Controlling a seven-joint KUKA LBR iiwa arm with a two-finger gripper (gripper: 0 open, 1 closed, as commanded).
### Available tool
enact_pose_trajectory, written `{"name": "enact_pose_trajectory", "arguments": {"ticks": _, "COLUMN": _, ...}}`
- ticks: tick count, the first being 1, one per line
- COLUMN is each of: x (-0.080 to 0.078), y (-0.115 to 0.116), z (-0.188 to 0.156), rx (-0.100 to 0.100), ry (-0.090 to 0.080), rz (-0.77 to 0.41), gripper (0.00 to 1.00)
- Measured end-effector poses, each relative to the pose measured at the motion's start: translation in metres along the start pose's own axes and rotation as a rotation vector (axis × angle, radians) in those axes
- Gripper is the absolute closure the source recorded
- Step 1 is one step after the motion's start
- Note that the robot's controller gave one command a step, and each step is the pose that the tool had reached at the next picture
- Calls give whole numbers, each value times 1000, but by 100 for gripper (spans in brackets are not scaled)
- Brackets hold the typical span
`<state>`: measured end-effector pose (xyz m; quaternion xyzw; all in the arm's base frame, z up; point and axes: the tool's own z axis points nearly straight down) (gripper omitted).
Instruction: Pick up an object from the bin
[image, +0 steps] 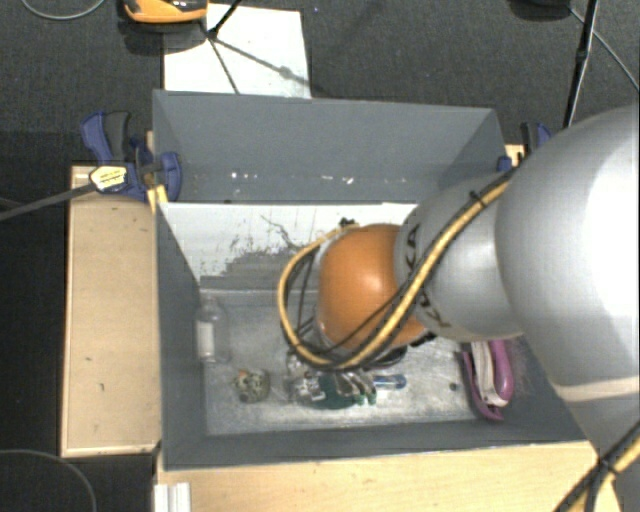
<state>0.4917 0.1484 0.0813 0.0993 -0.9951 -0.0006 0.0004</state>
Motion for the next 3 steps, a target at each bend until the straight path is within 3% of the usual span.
{"name": "enact_pose_trajectory", "arguments": {"ticks": 1, "x": -34, "y": 10, "z": -181, "rx": -1, "ry": -13, "rz": 106, "gripper": 100}}
{"name": "enact_pose_trajectory", "arguments": {"ticks": 2, "x": -32, "y": 9, "z": -176, "rx": 1, "ry": -4, "rz": 105, "gripper": 0}}
{"name": "enact_pose_trajectory", "arguments": {"ticks": 3, "x": 20, "y": -48, "z": -8, "rx": 2, "ry": 6, "rz": 54, "gripper": 0}}
